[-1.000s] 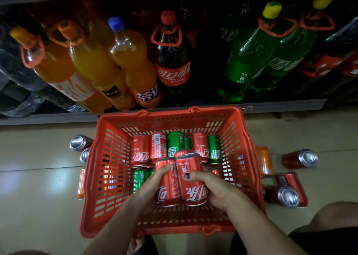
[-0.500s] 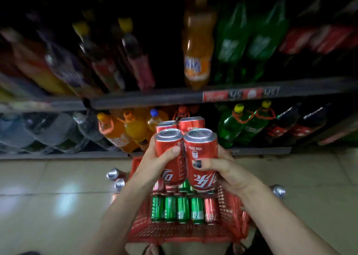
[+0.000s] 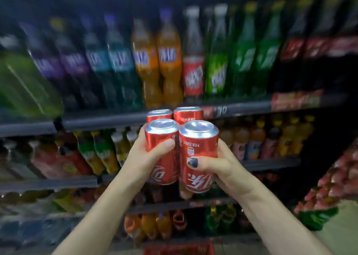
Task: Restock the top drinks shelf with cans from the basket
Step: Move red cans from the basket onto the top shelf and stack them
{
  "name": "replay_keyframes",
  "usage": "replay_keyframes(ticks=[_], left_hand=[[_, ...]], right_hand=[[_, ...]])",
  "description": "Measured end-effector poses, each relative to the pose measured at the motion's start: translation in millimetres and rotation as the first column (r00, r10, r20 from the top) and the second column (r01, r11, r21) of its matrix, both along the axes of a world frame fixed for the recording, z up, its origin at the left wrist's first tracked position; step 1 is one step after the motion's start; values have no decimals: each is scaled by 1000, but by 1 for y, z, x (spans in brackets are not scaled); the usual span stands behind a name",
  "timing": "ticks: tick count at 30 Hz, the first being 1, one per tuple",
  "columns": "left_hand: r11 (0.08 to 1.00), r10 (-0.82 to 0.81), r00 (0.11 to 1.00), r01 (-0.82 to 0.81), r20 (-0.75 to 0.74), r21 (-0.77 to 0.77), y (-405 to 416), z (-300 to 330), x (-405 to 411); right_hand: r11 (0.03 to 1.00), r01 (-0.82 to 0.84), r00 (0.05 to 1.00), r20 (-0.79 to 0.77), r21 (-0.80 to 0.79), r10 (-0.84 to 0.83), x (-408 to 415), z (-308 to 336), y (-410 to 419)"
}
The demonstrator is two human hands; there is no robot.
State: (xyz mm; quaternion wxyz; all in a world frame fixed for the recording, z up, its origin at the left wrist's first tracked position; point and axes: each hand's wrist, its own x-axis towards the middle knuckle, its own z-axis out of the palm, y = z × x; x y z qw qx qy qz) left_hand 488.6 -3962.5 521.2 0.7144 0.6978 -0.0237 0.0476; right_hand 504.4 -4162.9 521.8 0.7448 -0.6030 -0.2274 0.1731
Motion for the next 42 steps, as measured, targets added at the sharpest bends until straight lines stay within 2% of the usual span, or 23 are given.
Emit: replay_keyframes(ticks=[5, 9, 12, 15, 20, 22, 26, 29, 33, 39, 42], left_hand=[[1000, 19, 985, -19, 172, -2, -14, 132, 7], [999, 30, 948, -37, 317, 14, -21, 209, 21], [999, 26, 916, -32, 401, 9, -26, 256, 33], [1000, 5, 883, -6, 470, 2, -30, 299, 49], [1000, -5, 859, -1, 512, 11, -26, 357, 96], [999, -18, 855, -8, 518, 48, -20, 373, 116], [991, 20, 859, -85, 512, 103, -8, 393, 150], [982, 61, 865, -142, 498, 127, 0, 395, 174], [963, 123, 882, -217, 455, 159, 13, 390, 200], [932, 152, 904, -266, 400, 246, 25, 377, 224], [912, 155, 913, -279, 377, 301, 31, 374, 233]], right_hand=[[998, 0, 980, 199, 58, -11, 6, 131, -11], [995, 61, 945, 316, 79, -83, 22, 203, -15], [996, 43, 916, 395, 81, -72, 35, 252, -18], [995, 30, 893, 445, 99, -71, 50, 295, -22], [978, 148, 870, 452, 145, -198, 73, 349, -8], [980, 118, 880, 440, 162, -179, 87, 362, 2], [972, 178, 895, 386, 157, -226, 116, 380, 17], [956, 291, 844, 461, 35, -274, 151, 388, 22], [922, 385, 817, 478, -36, -323, 188, 394, 26], [877, 448, 825, 460, -176, -329, 215, 387, 33], [872, 453, 836, 426, -185, -345, 225, 380, 35]])
